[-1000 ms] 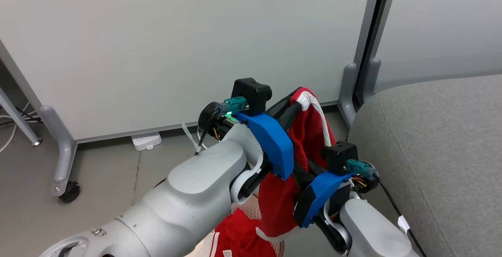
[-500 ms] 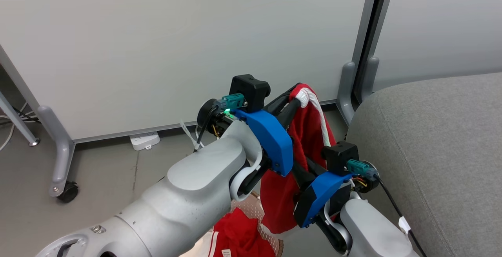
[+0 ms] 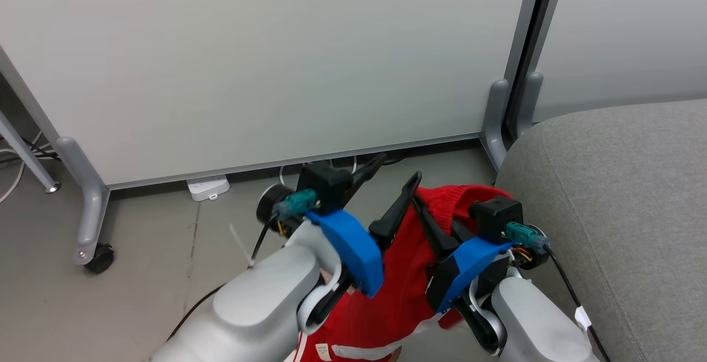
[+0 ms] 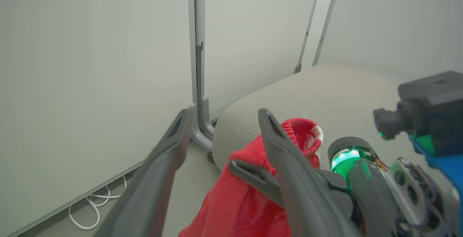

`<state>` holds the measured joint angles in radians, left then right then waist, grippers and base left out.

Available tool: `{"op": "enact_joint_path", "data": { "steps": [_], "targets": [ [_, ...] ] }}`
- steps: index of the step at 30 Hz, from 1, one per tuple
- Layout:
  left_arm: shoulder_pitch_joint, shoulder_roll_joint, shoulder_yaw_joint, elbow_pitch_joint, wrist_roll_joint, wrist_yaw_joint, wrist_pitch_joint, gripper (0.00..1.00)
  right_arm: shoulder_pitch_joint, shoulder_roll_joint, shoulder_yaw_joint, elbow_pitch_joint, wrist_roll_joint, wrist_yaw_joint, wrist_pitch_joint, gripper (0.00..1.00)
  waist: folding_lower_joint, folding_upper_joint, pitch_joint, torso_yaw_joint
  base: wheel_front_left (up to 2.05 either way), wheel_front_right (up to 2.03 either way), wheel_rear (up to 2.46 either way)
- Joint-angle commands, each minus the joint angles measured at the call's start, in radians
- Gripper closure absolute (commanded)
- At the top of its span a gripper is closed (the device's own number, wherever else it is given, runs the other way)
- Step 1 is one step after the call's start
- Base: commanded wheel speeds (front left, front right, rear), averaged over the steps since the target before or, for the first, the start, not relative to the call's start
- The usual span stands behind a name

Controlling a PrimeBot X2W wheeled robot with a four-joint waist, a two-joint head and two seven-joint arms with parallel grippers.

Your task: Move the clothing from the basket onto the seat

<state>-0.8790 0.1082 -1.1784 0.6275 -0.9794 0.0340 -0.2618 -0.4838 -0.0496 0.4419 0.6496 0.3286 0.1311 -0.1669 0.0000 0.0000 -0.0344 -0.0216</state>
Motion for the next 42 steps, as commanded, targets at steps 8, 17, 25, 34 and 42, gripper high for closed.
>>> {"op": "enact_joint_path", "data": {
  "steps": [8, 17, 25, 34, 42],
  "targets": [
    [0.296, 0.121, 0.215, -0.192, 0.226, 0.014, -0.004, 0.0, 0.022, -0.002, -0.039, -0.026, -0.024, -0.001, 0.003, 1.0, 0.0, 0.0, 0.02, 0.007, 0.0, 0.0, 0.0],
    [0.56, 0.151, 0.46, -0.33, 0.424, -0.011, -0.004, 0.0, 0.039, -0.001, -0.07, -0.046, -0.039, -0.001, 0.014, 1.0, 0.0, 0.0, 0.033, 0.012, 0.0, 0.0, 0.0],
    [0.667, 0.118, 0.578, -0.331, 0.523, -0.062, -0.004, 0.0, 0.053, -0.002, -0.08, -0.066, -0.041, -0.001, 0.028, 1.0, 0.0, 0.0, 0.032, 0.019, 0.0, 0.0, 0.0],
    [0.704, 0.077, 0.654, -0.311, 0.587, -0.107, -0.004, 0.0, 0.063, -0.002, -0.077, -0.079, -0.045, -0.001, 0.037, 1.0, 0.0, 0.0, 0.027, 0.007, 0.0, 0.0, 0.0],
    [0.714, 0.06, 0.7, -0.314, 0.625, -0.13, -0.004, 0.0, 0.058, -0.002, -0.081, -0.085, -0.039, -0.001, 0.038, 1.0, 0.0, 0.0, 0.032, -0.059, 0.0, 0.0, 0.0]
  ]
}}
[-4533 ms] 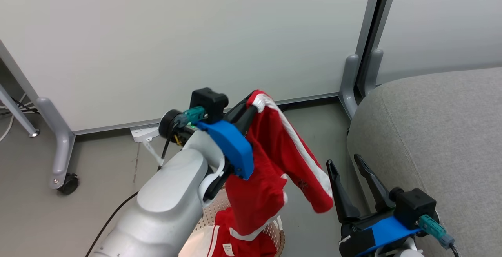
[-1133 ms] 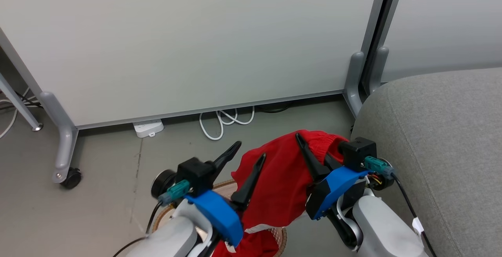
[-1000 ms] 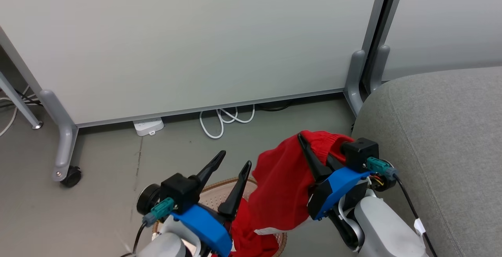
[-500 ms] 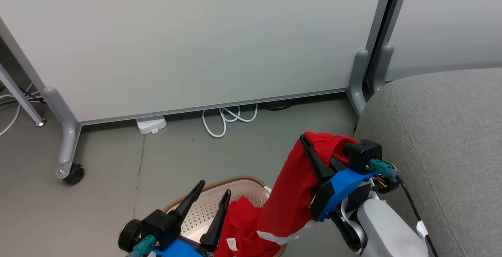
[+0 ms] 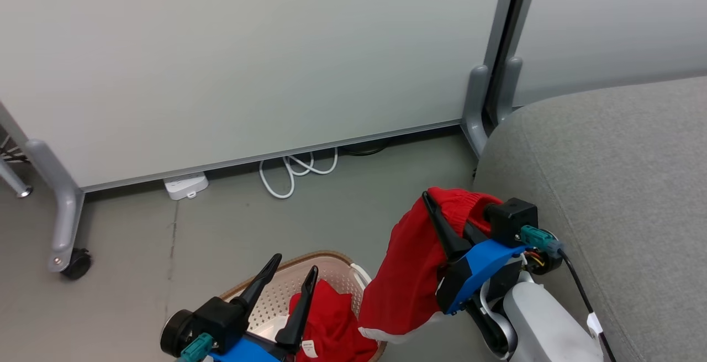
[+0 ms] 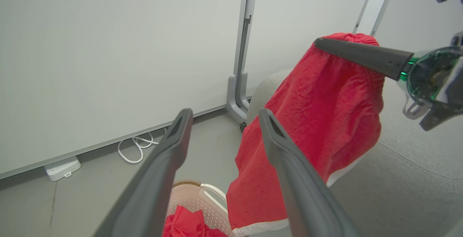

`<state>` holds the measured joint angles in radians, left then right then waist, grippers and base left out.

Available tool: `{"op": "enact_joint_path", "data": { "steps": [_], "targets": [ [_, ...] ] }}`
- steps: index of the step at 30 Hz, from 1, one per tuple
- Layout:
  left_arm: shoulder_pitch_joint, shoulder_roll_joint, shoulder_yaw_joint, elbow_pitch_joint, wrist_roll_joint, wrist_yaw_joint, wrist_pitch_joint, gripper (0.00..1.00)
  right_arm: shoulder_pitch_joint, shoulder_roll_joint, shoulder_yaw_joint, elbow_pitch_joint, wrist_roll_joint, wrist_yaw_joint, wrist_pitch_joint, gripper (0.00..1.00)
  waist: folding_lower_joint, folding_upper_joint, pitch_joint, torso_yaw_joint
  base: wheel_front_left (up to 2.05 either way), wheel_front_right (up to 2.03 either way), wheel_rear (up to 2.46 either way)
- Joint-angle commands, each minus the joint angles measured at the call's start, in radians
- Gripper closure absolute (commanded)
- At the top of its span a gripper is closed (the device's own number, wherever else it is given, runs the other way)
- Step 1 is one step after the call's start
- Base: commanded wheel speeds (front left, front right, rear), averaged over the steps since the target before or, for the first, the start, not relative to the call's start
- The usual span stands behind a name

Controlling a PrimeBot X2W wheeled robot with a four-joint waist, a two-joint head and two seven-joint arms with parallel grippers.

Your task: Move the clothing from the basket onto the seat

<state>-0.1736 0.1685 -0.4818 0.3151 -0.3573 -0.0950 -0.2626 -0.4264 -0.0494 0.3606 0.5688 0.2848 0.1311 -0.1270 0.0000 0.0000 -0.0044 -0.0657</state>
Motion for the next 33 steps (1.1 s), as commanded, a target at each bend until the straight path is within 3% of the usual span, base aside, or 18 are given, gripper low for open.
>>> {"op": "enact_joint_path", "data": {
  "steps": [1, 24, 33],
  "targets": [
    [0.008, -0.002, 0.007, -0.001, 0.007, -0.004, -0.003, 0.0, 0.001, -0.002, -0.001, -0.004, 0.006, -0.001, -0.003, 1.0, 0.0, 0.0, 0.003, -0.028, 0.0, 0.0, 0.0],
    [0.012, -0.046, 0.061, -0.02, 0.066, -0.032, -0.003, 0.0, 0.0, -0.002, 0.002, -0.002, 0.009, -0.001, -0.006, 1.0, 0.0, 0.0, 0.029, -0.428, 0.0, 0.0, 0.0],
    [-0.014, -0.056, 0.032, -0.004, 0.069, -0.036, -0.003, 0.0, 0.032, -0.001, -0.067, -0.008, -0.016, -0.001, -0.02, 1.0, 0.0, 0.0, 0.048, -0.471, 0.0, 0.0, 0.0]
  ]
}}
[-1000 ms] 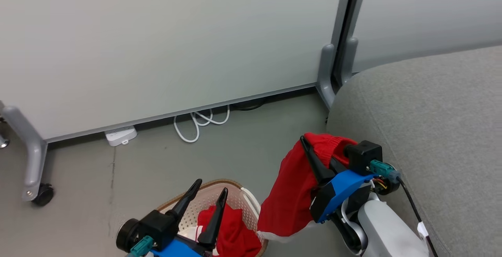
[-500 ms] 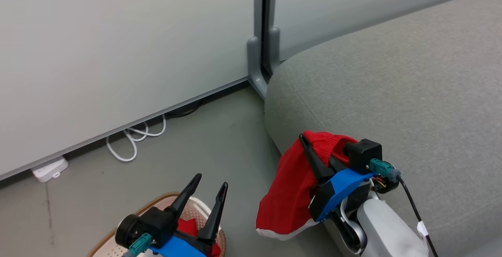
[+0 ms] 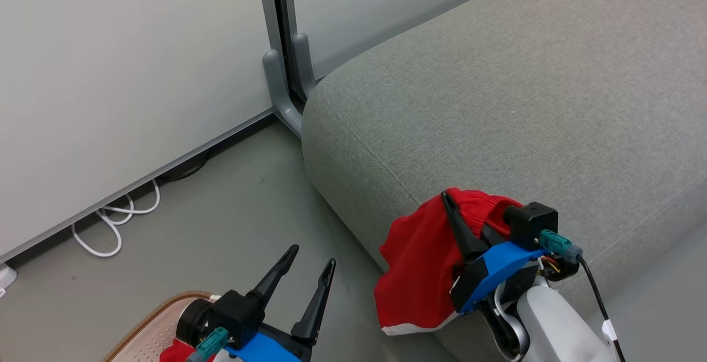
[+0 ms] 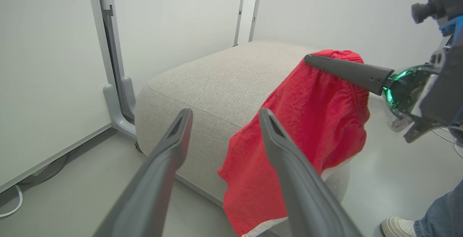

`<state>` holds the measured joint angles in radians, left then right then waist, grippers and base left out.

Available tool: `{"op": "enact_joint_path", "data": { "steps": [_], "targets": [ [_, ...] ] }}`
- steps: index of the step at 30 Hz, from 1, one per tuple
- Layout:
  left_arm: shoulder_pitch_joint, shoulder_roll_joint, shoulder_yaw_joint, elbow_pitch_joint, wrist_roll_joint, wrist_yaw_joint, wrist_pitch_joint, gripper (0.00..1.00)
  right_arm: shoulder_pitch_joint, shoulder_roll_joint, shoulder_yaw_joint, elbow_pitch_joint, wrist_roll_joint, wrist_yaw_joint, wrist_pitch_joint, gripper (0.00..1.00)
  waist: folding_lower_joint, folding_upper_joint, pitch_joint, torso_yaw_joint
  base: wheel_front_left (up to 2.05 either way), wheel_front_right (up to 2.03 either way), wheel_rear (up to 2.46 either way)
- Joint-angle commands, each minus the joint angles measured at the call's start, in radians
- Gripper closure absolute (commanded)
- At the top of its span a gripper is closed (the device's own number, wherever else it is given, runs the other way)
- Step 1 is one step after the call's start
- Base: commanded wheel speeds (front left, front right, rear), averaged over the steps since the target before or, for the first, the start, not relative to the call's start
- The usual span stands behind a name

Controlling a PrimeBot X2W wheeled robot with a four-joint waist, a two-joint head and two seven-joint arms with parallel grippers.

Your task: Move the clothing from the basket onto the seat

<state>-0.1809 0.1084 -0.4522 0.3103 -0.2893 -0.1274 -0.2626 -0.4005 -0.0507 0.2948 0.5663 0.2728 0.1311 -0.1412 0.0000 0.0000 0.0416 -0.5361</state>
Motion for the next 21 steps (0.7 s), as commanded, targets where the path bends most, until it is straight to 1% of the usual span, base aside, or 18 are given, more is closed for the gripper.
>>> {"op": "enact_joint_path", "data": {
  "steps": [1, 9, 14, 16, 18, 21],
  "targets": [
    [-0.011, 0.006, -0.004, 0.003, -0.002, -0.003, -0.003, 0.0, 0.012, 0.001, -0.006, -0.008, -0.005, -0.001, -0.008, 1.0, 0.0, 0.0, 0.004, -0.002, 0.0, 0.0, 0.0],
    [-0.028, 0.025, -0.029, 0.009, -0.026, -0.004, -0.003, 0.0, 0.023, 0.001, -0.02, -0.022, 0.0, -0.001, -0.008, 1.0, 0.0, 0.0, 0.012, -0.003, 0.0, 0.0, 0.0],
    [-0.018, 0.033, -0.013, -0.001, -0.02, -0.004, -0.003, 0.0, -0.025, 0.001, -0.024, -0.021, 0.0, -0.001, 0.01, 1.0, 0.0, 0.0, 0.032, -0.002, 0.0, 0.0, 0.0],
    [-0.014, 0.036, -0.005, -0.009, -0.015, -0.004, -0.003, 0.0, -0.061, 0.001, -0.045, -0.016, -0.021, -0.001, 0.026, 1.0, 0.0, 0.0, 0.048, -0.002, 0.0, 0.0, 0.0],
    [-0.025, 0.041, -0.006, -0.02, -0.005, -0.004, -0.003, 0.0, -0.108, -0.005, -0.087, -0.018, -0.039, -0.001, 0.046, 1.0, 0.0, 0.0, 0.079, 0.011, 0.0, 0.0, 0.0],
    [-0.056, 0.057, -0.02, -0.032, 0.002, -0.004, -0.003, 0.0, -0.203, -0.039, -0.153, -0.034, -0.058, -0.001, 0.089, 1.0, 0.0, 0.0, 0.131, 0.04, 0.0, 0.0, 0.0]
  ]
}}
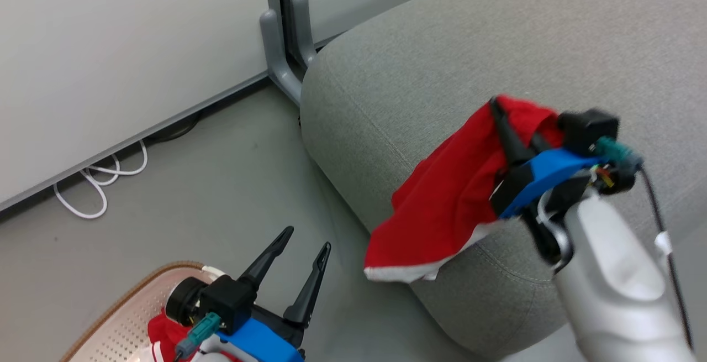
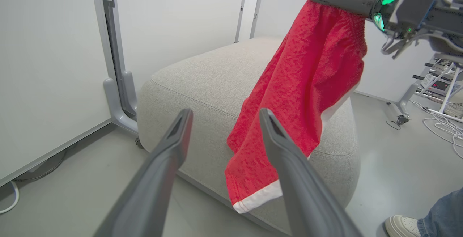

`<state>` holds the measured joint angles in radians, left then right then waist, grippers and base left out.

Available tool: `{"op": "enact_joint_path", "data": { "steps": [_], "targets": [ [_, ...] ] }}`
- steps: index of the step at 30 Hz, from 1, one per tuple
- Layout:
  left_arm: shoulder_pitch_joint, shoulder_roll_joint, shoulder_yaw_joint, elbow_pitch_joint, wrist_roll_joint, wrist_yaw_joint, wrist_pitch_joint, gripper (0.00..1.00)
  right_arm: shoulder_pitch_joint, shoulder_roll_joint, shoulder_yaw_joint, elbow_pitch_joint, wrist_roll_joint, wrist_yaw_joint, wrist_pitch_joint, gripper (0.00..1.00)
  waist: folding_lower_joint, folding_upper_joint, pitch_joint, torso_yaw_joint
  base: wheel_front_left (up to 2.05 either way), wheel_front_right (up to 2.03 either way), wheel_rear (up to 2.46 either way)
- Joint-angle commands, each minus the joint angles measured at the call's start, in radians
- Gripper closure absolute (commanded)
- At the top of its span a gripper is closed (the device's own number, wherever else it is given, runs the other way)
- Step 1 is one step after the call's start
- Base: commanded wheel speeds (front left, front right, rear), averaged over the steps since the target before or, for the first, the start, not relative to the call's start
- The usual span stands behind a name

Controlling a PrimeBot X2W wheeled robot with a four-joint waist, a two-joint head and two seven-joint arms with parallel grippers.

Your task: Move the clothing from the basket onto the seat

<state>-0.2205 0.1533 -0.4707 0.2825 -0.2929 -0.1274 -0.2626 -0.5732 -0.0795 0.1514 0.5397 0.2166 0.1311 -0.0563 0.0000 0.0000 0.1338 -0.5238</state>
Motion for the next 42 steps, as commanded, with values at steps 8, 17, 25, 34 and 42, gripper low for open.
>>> {"op": "enact_joint_path", "data": {
  "steps": [8, 17, 25, 34, 42],
  "targets": [
    [-0.157, 0.062, -0.065, -0.047, 0.023, -0.004, -0.003, 0.0, -0.296, -0.161, -0.268, -0.094, 0.076, -0.001, 0.108, 1.0, 0.0, 0.0, 0.252, 0.131, 0.0, 0.0, 0.0],
    [-0.351, 0.114, -0.158, -0.087, 0.03, -0.004, 0.005, 0.0, -0.481, -0.338, -0.565, -0.089, 0.068, -0.001, 0.12, 1.0, 0.0, 0.0, 0.479, 0.24, 0.0, 0.0, 0.0],
    [-0.433, 0.137, -0.186, -0.115, 0.04, -0.004, 0.015, 0.0, -0.429, -0.337, -0.665, 0.072, 0.062, -0.001, 0.025, 1.0, 0.0, 0.0, 0.574, 0.272, 0.0, 0.0, 0.0],
    [-0.444, 0.15, -0.2, -0.103, 0.035, -0.004, 0.015, 0.0, -0.393, -0.304, -0.668, 0.259, 0.063, -0.001, -0.073, 1.0, 0.0, 0.0, 0.576, 0.27, 0.0, 0.0, 0.0],
    [-0.417, 0.136, -0.196, -0.078, 0.019, 0.005, 0.004, 0.0, -0.394, -0.328, -0.611, 0.351, 0.095, -0.001, -0.111, 1.0, 0.0, 0.0, 0.528, 0.271, 0.0, 0.0, 0.0]
  ]
}}
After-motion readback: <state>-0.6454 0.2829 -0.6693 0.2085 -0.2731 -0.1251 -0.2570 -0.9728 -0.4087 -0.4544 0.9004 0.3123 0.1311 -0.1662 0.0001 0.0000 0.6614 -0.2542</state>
